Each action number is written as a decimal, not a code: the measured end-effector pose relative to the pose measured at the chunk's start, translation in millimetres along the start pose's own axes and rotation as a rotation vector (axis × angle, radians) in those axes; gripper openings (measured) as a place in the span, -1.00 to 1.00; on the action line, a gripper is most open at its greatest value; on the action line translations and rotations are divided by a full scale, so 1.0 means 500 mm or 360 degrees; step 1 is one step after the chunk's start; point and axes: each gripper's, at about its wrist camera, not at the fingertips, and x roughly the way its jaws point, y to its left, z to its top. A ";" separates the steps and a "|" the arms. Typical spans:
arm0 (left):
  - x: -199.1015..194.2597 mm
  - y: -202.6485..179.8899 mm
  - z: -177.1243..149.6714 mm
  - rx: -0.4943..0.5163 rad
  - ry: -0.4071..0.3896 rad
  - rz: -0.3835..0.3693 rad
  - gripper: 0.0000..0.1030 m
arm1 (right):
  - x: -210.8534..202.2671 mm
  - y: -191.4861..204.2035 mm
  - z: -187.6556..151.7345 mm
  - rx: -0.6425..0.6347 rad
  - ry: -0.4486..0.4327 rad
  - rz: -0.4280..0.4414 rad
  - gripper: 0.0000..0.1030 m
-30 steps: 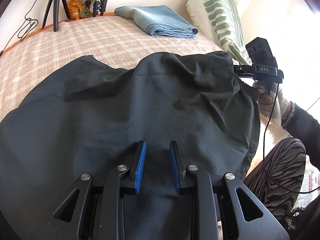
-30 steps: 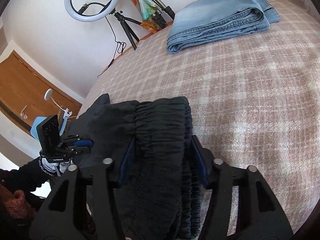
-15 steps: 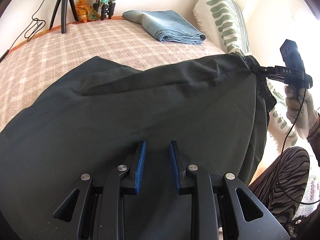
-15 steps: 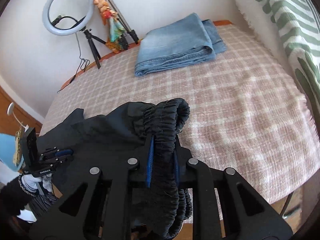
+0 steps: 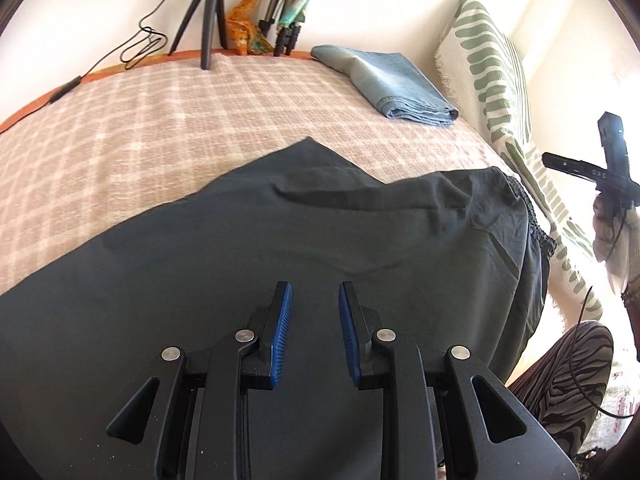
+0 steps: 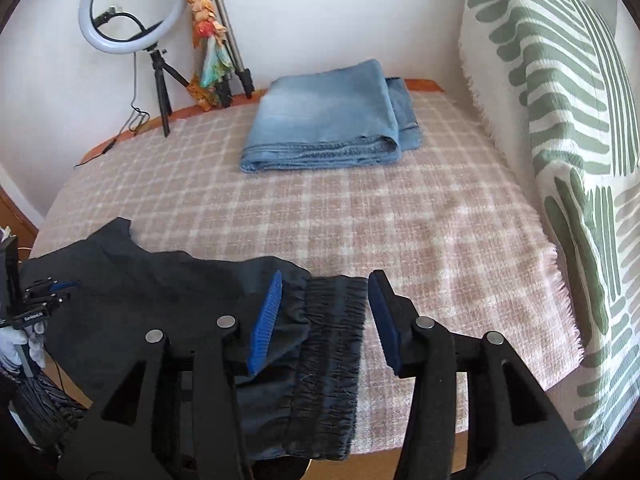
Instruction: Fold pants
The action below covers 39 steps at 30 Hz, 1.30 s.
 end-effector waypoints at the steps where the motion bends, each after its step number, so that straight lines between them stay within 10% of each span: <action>1: -0.006 0.012 0.002 -0.0017 -0.0004 0.0010 -0.57 | -0.003 0.026 0.008 -0.0041 -0.0011 0.0062 -0.03; 9: -0.052 0.086 -0.021 -0.0059 -0.0024 0.0142 -0.57 | 0.171 0.258 0.060 -0.0118 0.0245 0.0730 -0.02; 13: -0.055 0.117 -0.044 -0.0090 -0.0006 0.0182 -0.57 | 0.306 0.362 0.075 -0.0108 0.0443 0.0841 -0.01; 21: -0.065 0.164 -0.071 -0.0137 -0.0012 0.0180 -0.57 | 0.428 0.435 0.078 -0.0049 0.0644 0.0917 -0.02; 24: -0.069 0.181 -0.075 -0.0176 -0.0032 0.0165 -0.57 | 0.428 0.456 0.074 -0.0096 0.0649 0.0933 -0.82; 31: -0.067 0.196 -0.079 -0.0205 -0.0058 0.0134 -0.57 | 0.372 0.535 0.130 -0.0435 0.0380 0.0686 -0.93; 39: -0.086 0.218 -0.073 -0.0336 -0.0102 0.0099 -0.57 | 0.433 0.532 0.099 -0.0469 0.0499 0.0539 -0.93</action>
